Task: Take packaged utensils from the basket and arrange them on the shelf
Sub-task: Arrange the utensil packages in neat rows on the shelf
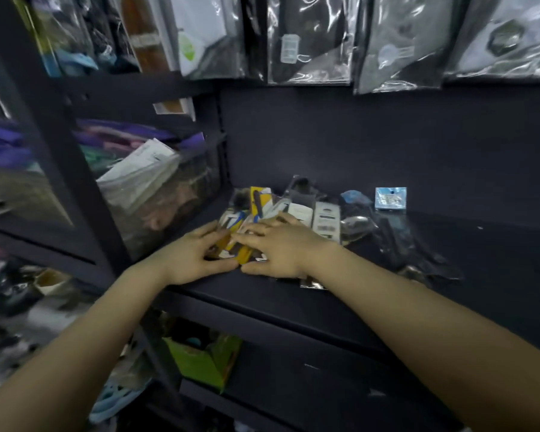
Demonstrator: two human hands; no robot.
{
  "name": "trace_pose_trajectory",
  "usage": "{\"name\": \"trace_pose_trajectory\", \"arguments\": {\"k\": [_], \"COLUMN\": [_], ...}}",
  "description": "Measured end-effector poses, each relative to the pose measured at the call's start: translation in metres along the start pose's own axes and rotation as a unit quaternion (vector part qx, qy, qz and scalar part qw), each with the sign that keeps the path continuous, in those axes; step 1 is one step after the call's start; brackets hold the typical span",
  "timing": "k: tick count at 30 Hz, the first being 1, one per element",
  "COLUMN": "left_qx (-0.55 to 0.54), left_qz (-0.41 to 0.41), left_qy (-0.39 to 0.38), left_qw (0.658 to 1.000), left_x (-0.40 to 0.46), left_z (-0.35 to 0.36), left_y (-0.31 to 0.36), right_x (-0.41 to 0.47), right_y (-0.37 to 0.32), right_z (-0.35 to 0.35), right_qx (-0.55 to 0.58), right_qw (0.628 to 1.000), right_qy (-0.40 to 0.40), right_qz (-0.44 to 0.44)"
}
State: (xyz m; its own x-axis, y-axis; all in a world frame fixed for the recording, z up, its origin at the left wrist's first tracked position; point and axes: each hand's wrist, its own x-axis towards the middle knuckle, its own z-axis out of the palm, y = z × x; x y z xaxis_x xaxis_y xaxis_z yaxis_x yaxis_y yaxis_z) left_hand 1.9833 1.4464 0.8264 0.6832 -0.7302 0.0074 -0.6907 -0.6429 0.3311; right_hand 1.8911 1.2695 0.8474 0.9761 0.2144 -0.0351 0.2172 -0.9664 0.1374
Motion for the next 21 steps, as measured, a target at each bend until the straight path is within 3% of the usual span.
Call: {"name": "trace_pose_trajectory", "arguments": {"k": [5, 13, 17, 21], "left_qx": [0.013, 0.063, 0.100, 0.085], "left_qz": [0.021, 0.124, 0.137, 0.098], "left_qy": [-0.017, 0.054, 0.074, 0.059], "left_qw": [1.000, 0.989, 0.983, 0.990], "left_x": [0.013, -0.029, -0.059, -0.062], "left_z": [0.001, 0.009, 0.016, 0.017], "left_y": [-0.013, -0.008, -0.006, -0.005], "right_x": [-0.008, -0.008, 0.032, 0.070], "right_y": [0.014, 0.022, 0.030, 0.051], "right_z": [0.002, -0.013, -0.011, -0.011], "right_qx": [-0.008, -0.058, 0.071, 0.134], "right_qw": [0.999, 0.990, 0.990, 0.982], "right_qy": [0.003, -0.009, 0.045, -0.032], "right_qz": [0.050, 0.127, 0.115, 0.129]}}
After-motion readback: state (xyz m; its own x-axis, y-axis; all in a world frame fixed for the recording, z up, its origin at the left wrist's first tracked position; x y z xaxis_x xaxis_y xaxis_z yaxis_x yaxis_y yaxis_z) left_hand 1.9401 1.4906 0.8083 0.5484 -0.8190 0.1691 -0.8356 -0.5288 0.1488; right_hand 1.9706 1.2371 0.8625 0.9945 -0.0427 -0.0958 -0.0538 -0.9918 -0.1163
